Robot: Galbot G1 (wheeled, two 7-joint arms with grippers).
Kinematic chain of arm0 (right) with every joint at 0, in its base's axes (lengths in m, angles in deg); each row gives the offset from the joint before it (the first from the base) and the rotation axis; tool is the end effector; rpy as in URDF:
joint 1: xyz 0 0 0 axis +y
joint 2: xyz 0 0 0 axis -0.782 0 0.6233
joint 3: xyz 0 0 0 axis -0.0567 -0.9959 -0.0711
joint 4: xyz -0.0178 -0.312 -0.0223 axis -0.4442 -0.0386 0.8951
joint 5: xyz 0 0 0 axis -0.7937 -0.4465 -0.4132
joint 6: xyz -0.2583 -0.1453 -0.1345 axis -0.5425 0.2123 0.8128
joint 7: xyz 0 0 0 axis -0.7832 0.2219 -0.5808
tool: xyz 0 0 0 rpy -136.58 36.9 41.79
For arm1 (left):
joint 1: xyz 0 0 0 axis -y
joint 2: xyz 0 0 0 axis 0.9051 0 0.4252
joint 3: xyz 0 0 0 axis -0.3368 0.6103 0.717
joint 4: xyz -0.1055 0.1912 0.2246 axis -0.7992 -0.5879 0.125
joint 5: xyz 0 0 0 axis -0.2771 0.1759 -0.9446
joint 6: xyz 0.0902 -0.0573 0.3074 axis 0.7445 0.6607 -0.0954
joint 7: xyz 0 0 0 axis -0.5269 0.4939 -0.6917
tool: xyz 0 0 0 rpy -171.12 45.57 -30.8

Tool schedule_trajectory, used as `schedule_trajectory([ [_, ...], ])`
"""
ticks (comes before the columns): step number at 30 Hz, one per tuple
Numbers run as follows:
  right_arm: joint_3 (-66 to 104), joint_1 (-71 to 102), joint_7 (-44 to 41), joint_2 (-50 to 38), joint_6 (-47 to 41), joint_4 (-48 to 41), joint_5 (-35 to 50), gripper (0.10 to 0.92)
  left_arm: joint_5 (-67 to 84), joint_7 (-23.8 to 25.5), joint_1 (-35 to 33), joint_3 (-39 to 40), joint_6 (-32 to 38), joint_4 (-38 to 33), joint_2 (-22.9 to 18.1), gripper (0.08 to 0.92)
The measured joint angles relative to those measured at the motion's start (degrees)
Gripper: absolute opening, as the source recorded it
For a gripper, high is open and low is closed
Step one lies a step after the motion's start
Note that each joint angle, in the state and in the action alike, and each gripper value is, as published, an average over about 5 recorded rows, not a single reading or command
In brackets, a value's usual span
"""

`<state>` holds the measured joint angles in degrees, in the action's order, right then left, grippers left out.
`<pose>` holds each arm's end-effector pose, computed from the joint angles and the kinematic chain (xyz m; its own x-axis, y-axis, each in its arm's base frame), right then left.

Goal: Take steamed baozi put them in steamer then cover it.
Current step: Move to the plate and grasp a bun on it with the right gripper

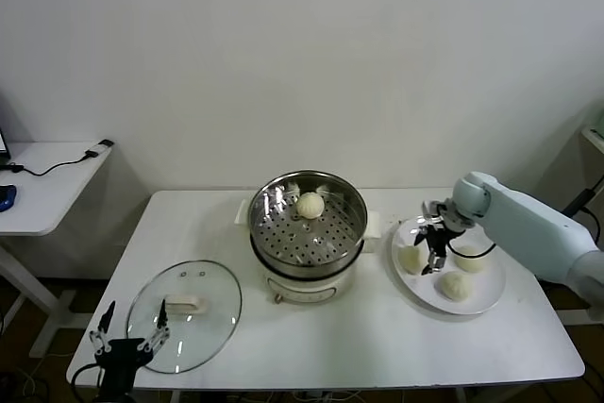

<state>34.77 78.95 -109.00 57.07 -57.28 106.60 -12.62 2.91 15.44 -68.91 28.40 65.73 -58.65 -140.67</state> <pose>0.5198 -0.1413 -0.2252 -0.0626 -0.1873 0.9803 -0.9971 0.0540 -0.0534 0.0954 0.0710 -0.2955 -0.9694 -0.1908 0.1547 -0.1526 0.9612 0.2297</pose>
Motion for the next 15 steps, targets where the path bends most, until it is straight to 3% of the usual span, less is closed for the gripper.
schedule_trajectory([
  [15,0.8,0.0,-1.0,1.5,0.7,-2.8,1.0,0.722,-0.1,-0.2,0.1,0.0,0.2,0.7,0.0,0.823],
])
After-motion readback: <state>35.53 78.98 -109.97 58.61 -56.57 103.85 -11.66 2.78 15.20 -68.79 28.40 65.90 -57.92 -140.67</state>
